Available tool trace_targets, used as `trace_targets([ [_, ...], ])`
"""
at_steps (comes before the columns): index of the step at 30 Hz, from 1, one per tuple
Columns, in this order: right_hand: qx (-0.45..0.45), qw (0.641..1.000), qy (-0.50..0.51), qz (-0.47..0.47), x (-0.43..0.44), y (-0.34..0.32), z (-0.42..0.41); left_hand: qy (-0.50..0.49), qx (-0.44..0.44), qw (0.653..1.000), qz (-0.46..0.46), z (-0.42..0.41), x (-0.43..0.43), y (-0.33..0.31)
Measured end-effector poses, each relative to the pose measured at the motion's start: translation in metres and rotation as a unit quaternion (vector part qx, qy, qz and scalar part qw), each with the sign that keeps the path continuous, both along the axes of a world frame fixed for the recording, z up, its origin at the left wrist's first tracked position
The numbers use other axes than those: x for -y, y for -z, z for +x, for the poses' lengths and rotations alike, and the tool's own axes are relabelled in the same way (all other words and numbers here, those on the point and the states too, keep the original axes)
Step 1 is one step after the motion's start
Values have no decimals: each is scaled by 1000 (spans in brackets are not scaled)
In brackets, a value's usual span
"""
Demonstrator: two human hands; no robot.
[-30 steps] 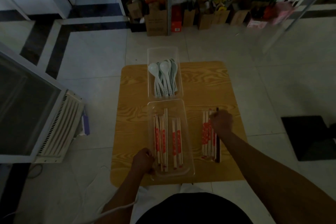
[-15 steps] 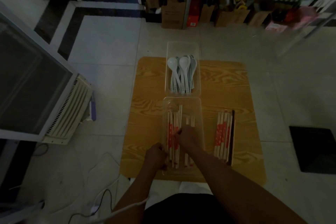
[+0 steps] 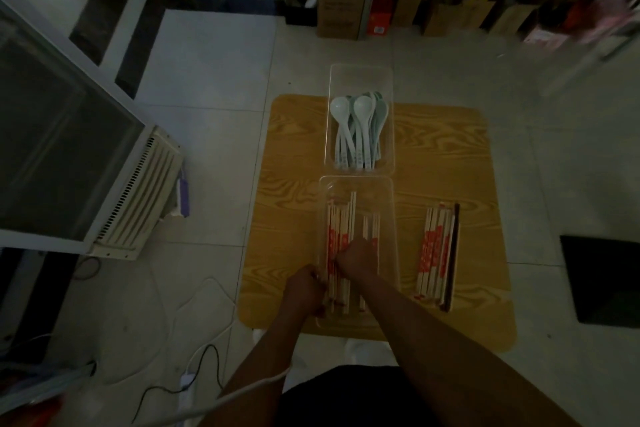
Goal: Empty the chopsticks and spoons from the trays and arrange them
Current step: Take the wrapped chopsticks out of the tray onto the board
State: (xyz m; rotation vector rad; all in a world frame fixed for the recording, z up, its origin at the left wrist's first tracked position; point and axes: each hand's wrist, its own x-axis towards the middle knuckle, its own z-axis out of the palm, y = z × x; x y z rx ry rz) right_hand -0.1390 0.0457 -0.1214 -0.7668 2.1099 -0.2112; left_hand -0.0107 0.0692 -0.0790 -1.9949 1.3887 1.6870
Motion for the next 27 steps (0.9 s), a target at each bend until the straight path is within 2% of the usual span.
trace_targets([
  [9, 50, 998, -34, 9, -3, -6, -16, 9, 20, 1000, -9, -4, -1, -4],
  [15, 90, 994, -42, -51, 16, -42, -69, -20, 22, 999, -13, -5, -3, 0],
  [18, 120, 989, -2, -84, 26, -70, -117, -13, 37, 999, -21, -7, -2, -3],
  [23, 45, 992, 69, -94, 2, -78, -218, -8, 47, 998, -31, -11, -2, -7],
  [27, -56, 995, 78, 1, -51, -50, -271, -23, 43, 998, -38, -14, -4, -8],
])
